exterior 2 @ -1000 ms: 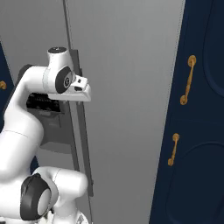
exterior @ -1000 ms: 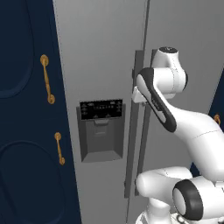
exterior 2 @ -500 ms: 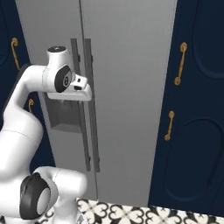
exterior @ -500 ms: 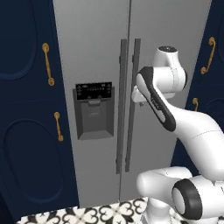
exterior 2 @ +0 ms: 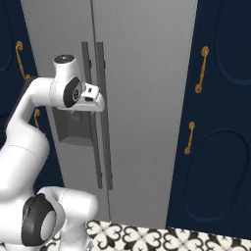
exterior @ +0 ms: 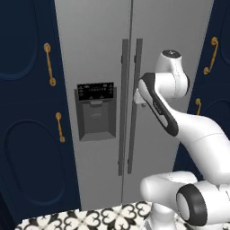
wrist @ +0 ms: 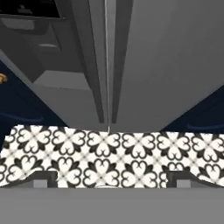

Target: Take the strawberry from the fridge and place it on top of the pancake, located on the dining counter.

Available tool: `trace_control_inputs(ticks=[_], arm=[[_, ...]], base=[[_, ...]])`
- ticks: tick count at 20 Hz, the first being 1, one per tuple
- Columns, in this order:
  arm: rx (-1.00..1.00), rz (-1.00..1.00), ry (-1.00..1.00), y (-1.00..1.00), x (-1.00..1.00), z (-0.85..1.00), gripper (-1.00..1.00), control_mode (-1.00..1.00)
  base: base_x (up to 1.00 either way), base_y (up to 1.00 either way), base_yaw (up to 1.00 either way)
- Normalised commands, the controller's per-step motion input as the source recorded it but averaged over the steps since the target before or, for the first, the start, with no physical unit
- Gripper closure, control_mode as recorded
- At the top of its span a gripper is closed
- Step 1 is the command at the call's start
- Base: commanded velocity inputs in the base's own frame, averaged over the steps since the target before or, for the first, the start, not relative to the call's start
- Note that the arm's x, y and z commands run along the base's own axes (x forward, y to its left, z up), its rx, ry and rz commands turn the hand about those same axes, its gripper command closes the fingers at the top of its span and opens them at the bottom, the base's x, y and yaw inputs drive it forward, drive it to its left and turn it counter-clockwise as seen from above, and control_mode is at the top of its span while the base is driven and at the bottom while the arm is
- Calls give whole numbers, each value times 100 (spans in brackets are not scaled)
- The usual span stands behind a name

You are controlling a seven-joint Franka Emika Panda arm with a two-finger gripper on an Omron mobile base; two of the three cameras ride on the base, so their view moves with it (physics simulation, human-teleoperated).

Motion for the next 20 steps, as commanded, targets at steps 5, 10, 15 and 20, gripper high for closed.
trace_control_inputs(ticks=[5,10,15,20], arm=[[0,2,-21,0,100,-5,-100,-100],[0,9,-20,-12,97,0,-100,-100],[0,0,-5,-21,67,0,-100,-100],[0,-5,-2,4,55,-1,-100,-100]], base=[[0,0,0],[0,0,0],[0,0,0],[0,0,0]])
